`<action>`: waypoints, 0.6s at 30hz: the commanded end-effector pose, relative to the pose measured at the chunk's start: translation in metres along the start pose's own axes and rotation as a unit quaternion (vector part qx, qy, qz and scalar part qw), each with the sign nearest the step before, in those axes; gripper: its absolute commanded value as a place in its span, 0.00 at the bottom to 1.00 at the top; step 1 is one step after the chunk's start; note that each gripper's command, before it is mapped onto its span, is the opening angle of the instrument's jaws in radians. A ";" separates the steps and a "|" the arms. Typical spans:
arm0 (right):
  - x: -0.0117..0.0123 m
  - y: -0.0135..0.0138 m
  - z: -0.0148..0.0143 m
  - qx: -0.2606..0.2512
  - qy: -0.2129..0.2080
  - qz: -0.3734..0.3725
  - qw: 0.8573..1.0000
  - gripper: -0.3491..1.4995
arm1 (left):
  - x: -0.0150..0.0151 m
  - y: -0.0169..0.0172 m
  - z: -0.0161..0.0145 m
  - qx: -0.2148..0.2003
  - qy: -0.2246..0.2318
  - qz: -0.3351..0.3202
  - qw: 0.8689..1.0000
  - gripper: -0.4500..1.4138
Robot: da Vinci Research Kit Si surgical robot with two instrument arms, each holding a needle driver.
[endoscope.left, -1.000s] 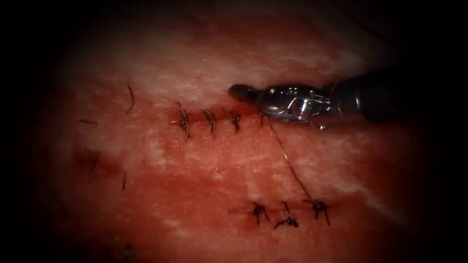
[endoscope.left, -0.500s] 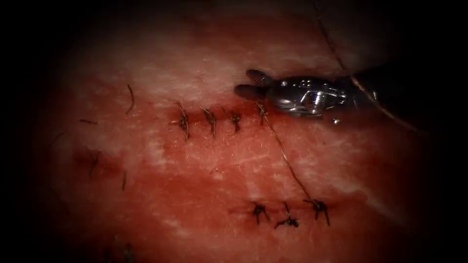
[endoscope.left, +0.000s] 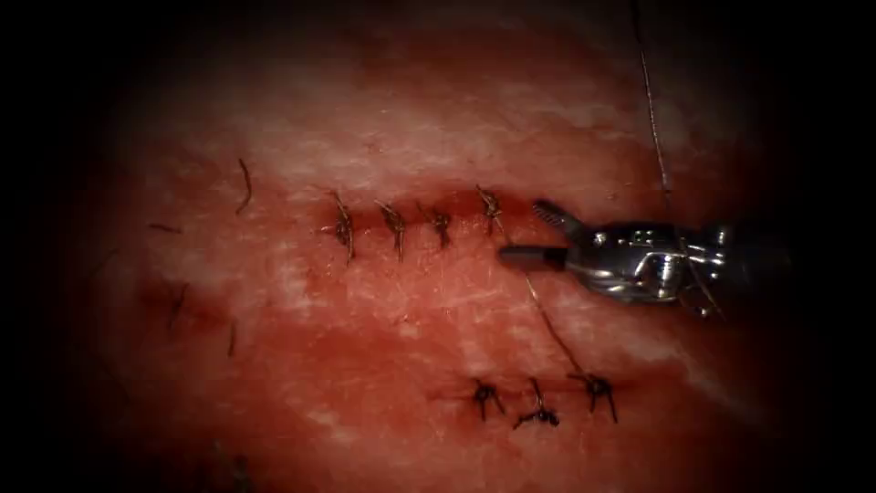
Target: Wound Closure
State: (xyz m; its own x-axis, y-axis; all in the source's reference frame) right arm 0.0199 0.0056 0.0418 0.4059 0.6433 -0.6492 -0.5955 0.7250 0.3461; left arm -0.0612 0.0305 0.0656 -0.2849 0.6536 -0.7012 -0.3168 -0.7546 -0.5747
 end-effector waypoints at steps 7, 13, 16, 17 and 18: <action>-0.0054 0.0064 -0.0056 -0.061 -0.074 -0.007 0.995 0.87 | -0.0073 -0.0019 0.0042 0.001 -0.014 -0.026 1.000 0.00; -0.0058 0.0114 -0.0092 -0.127 -0.070 0.010 0.989 0.87 | -0.0125 -0.0024 0.0078 -0.001 -0.025 -0.043 0.999 0.00; -0.0044 0.0120 -0.0104 -0.142 -0.046 0.010 0.989 0.87 | -0.0145 -0.0025 0.0101 -0.003 -0.031 -0.048 0.998 0.00; -0.0038 0.0120 -0.0107 -0.146 -0.038 0.009 0.989 0.87 | -0.0151 -0.0025 0.0109 -0.005 -0.033 -0.047 0.998 0.00; -0.0033 0.0119 -0.0111 -0.149 -0.032 0.008 0.988 0.87 | -0.0157 -0.0025 0.0118 -0.006 -0.036 -0.049 0.998 0.00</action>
State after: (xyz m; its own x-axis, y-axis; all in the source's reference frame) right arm 0.0032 0.0103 0.0402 0.4274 0.6756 -0.6008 -0.7829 0.6089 0.1277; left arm -0.0665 0.0228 0.0832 -0.3205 0.7288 -0.6051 -0.3385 -0.6847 -0.6455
